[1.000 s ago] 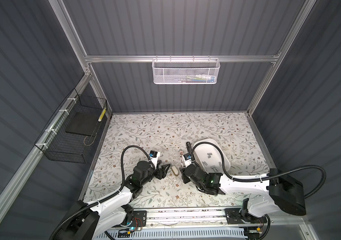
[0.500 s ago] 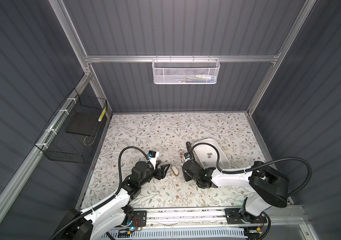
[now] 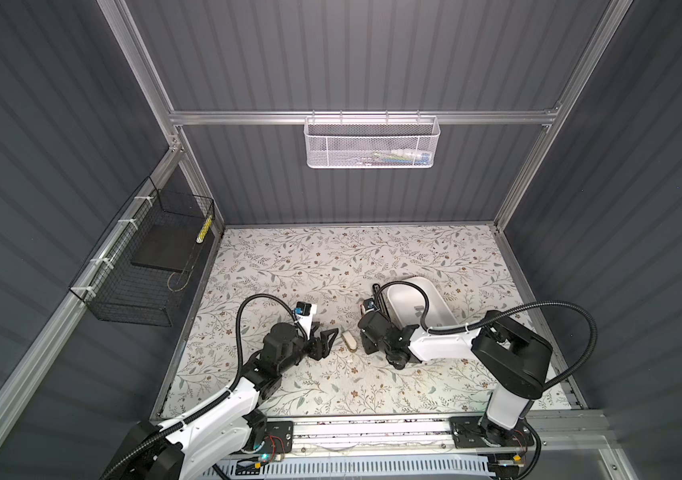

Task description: Load the staples into the stapler

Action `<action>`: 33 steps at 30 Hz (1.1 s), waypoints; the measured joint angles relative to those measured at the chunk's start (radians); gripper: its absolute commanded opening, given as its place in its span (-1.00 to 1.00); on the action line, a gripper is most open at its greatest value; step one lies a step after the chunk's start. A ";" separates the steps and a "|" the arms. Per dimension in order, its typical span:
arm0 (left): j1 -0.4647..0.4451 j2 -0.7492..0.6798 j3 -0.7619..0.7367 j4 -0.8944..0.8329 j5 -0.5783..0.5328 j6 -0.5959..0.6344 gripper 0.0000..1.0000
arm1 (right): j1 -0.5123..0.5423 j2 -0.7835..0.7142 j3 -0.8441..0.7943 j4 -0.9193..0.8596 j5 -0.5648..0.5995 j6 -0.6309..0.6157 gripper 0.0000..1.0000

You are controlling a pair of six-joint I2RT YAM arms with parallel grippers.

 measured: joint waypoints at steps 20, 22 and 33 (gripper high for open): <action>0.000 0.081 0.057 -0.093 -0.144 -0.046 0.44 | 0.035 -0.031 -0.141 0.239 -0.006 -0.079 -0.49; 0.000 0.095 0.066 -0.103 -0.151 -0.050 0.45 | 0.051 -0.032 -0.154 0.264 -0.006 -0.091 -0.50; 0.000 0.269 0.116 -0.084 -0.184 -0.052 0.46 | 0.081 -0.032 -0.203 0.364 -0.006 -0.107 -0.62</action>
